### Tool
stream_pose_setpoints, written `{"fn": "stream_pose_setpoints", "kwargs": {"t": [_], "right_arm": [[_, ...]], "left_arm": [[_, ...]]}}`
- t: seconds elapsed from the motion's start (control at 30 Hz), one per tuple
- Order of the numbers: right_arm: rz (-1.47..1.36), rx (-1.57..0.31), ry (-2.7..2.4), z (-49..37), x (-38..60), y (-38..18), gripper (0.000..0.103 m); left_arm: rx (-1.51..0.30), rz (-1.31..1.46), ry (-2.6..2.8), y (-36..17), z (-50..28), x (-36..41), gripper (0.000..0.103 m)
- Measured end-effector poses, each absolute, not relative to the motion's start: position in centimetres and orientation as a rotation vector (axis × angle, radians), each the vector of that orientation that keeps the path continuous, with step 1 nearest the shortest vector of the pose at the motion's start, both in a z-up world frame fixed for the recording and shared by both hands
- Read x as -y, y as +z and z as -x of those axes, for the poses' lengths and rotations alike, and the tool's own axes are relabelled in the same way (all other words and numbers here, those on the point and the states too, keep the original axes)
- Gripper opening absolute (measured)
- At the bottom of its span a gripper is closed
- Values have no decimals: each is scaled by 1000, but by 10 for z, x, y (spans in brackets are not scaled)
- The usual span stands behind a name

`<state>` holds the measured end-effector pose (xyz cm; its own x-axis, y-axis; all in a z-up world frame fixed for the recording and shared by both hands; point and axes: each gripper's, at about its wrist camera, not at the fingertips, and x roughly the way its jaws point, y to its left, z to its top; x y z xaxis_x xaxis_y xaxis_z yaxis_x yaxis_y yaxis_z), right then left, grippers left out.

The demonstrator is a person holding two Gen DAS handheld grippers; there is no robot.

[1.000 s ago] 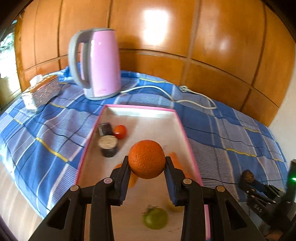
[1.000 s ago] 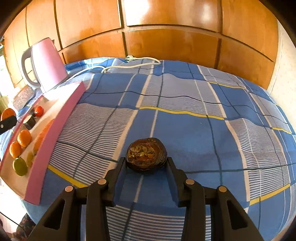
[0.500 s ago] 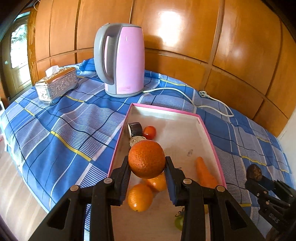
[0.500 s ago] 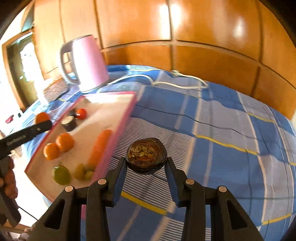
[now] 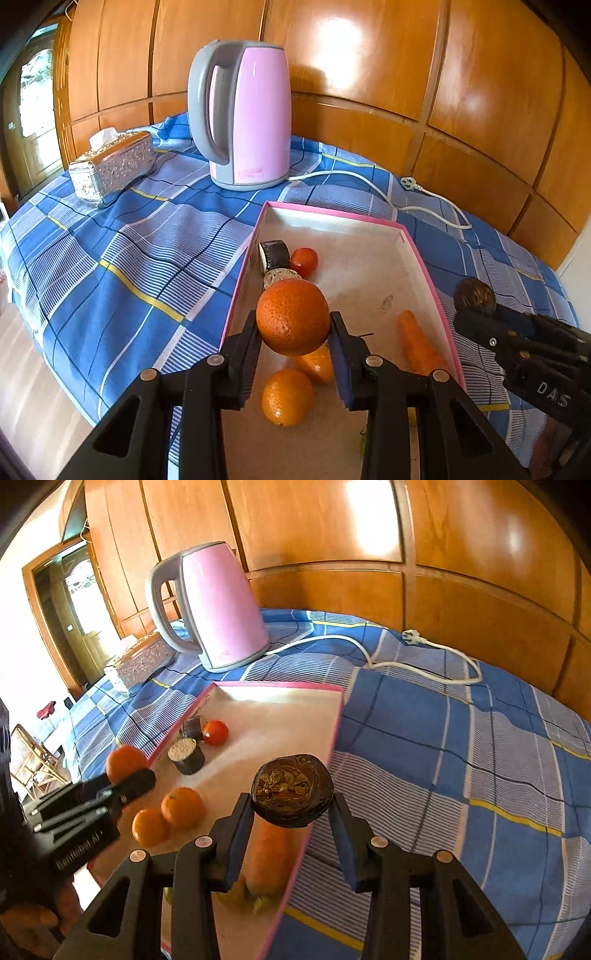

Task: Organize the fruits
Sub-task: 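Release the orange into the tray with left gripper while right gripper drops the passion fruit there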

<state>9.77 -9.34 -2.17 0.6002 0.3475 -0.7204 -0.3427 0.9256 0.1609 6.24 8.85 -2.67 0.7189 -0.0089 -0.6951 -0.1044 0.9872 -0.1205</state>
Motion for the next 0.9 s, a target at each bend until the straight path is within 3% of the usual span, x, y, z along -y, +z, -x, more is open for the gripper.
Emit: {"fn": "stream_pose_setpoints", "kwargs": {"t": [0.73,0.9], "right_arm": [[52,-909,430,-134,54,-37,43],[39,-947,422,-141,53,-45,43]], "left_arm": [[-798,200,-21,-33,-92,-90,36],[-801,203,-15,-35,-91,-89,45]]}}
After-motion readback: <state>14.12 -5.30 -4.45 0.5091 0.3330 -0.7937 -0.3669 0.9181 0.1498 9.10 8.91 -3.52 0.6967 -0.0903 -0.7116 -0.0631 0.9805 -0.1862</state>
